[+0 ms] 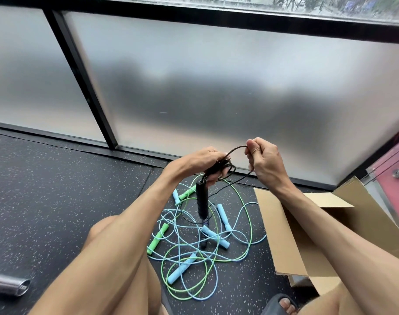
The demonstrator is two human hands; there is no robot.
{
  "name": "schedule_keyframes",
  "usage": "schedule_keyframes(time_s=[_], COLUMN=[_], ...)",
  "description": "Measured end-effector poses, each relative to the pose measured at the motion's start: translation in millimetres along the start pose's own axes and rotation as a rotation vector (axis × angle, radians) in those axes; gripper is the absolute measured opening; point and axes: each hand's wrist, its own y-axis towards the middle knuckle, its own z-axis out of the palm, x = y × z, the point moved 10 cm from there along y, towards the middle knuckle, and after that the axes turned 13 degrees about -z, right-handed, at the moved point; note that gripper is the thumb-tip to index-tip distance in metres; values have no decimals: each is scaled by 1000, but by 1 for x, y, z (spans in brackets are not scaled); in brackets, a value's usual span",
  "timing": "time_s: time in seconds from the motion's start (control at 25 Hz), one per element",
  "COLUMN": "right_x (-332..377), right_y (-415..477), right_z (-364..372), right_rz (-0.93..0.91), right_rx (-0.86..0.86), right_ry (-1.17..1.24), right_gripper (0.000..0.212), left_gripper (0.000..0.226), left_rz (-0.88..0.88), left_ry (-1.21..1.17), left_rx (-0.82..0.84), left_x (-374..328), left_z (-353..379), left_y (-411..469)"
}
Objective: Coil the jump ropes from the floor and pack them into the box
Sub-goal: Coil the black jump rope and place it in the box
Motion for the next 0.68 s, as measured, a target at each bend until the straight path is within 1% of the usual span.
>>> schedule_keyframes(time_s=[0.16,0.24,0.32,0.4,0.48,0.56,0.6,0.68], right_x=[-8,-12,-18,-19,-22,-33,-40,-53], right_y=[0,-2,-6,-11,-18,-34,-44,-60], right_z=[-9,-4,8,21,34,50,58,72], right_rz=[52,95,173,245,327,445,491,520], right_rx=[-32,-14,27,88,187,326,407,557], right_ry=[23,40,133,250,300,310,287,234], right_gripper=[35,33,32,34,41,45,42,30], left_gripper=[53,55,54,46,41,39,38,37], left_rz=[28,55,99,148,201,269,291,309], left_ry=[-282,-401,-528,-672,-807,-896,-922,-950], left_rx=[98,178,253,294,303,294,272,188], left_x=[-10,-16,-22,-28,-34,-40,-42,-40], left_z=[3,6,8,6,2,-5,-8,-16], left_y=[-2,-3,-6,-9,-12,-16,-17,-17])
